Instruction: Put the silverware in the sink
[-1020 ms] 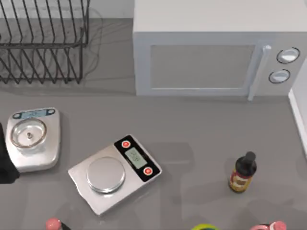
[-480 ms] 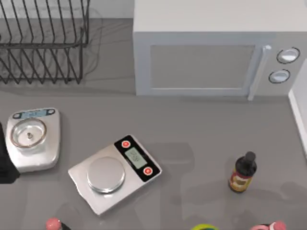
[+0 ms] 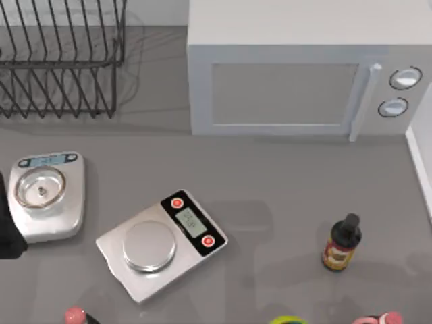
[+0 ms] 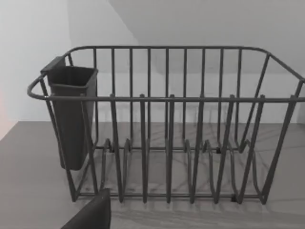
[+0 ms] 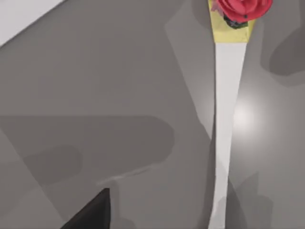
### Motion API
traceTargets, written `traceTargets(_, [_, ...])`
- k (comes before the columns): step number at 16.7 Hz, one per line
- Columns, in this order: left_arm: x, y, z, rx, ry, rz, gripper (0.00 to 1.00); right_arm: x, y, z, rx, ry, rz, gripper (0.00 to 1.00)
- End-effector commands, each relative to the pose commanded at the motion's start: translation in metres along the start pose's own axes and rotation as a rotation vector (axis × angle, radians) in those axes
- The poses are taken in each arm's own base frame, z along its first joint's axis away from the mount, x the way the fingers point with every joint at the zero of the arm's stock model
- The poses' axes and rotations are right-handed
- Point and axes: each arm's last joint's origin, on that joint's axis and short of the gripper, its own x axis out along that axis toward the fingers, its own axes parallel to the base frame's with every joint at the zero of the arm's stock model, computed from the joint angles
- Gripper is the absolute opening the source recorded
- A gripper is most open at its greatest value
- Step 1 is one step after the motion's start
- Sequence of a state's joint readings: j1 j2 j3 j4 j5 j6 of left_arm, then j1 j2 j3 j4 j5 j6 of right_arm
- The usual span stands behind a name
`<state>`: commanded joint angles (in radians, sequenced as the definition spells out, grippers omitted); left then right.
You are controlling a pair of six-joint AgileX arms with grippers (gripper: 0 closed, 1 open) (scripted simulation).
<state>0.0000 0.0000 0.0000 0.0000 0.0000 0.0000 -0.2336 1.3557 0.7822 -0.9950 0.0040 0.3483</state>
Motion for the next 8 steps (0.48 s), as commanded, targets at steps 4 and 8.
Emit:
traceTargets(4, [0.0, 0.0, 0.0, 0.0, 0.0, 0.0, 1.0, 0.044, 0.001, 0.004, 0.0, -0.011, 0.004, 1.0])
traceTargets(8, [0.0, 0.0, 0.0, 0.0, 0.0, 0.0, 1.0, 0.078, 0.0, 0.0, 0.001, -0.006, 0.002, 1.0])
